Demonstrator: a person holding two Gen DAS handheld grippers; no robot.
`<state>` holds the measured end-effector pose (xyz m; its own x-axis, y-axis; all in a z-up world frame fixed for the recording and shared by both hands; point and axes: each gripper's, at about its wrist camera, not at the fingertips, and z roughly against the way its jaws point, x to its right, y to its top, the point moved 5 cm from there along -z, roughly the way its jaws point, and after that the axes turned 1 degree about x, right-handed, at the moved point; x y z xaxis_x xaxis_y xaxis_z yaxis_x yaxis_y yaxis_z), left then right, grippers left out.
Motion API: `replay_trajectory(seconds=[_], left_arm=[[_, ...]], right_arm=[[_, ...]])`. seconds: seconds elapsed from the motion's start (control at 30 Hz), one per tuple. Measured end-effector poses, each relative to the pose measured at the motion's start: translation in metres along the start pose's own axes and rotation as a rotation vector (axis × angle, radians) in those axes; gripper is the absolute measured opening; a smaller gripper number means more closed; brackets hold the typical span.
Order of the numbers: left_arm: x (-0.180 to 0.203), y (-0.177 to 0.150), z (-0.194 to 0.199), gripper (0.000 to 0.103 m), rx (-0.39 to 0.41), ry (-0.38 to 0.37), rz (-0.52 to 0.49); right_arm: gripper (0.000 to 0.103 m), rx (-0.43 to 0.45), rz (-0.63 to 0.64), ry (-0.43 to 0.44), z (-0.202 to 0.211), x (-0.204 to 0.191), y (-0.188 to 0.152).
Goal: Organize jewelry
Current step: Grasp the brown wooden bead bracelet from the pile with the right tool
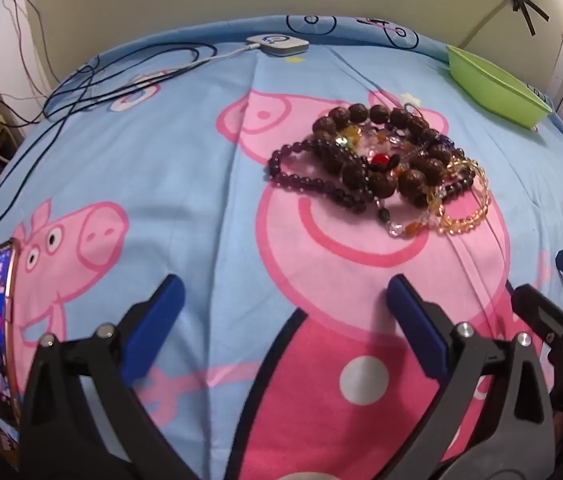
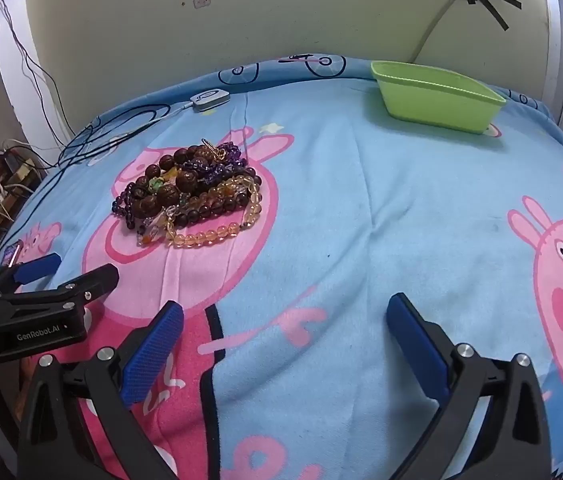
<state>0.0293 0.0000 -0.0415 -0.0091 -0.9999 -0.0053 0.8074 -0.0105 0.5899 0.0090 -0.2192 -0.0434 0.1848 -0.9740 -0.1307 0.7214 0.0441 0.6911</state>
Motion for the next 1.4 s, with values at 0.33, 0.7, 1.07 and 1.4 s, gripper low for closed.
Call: replay_trajectory(seconds=[0.33, 0.7, 1.07, 1.4], left_arm=[[0.006, -0.001, -0.001, 0.097, 0.010, -0.005, -0.009], [-0.031, 0.043, 0.028, 0.077, 0.090, -0.176, 0.090], [0.007, 0.106, -0.030, 0.059, -0.020, -0.284, -0.015], [0.011, 0.116, -0.054, 0.014, -0.055, -0.262, -0.050]], right_arm=[[0.083, 0.020, -0.046, 0.048, 0.005, 0.003, 0.000], [0.021, 0.091, 0.001, 0.138, 0.016, 0.002, 0.032], [0.000, -0.046, 0.144, 0.307, -0.044, -0.037, 0.087], [0.000, -0.145, 0.125, 0.358, -0.035, -0.005, 0.073]])
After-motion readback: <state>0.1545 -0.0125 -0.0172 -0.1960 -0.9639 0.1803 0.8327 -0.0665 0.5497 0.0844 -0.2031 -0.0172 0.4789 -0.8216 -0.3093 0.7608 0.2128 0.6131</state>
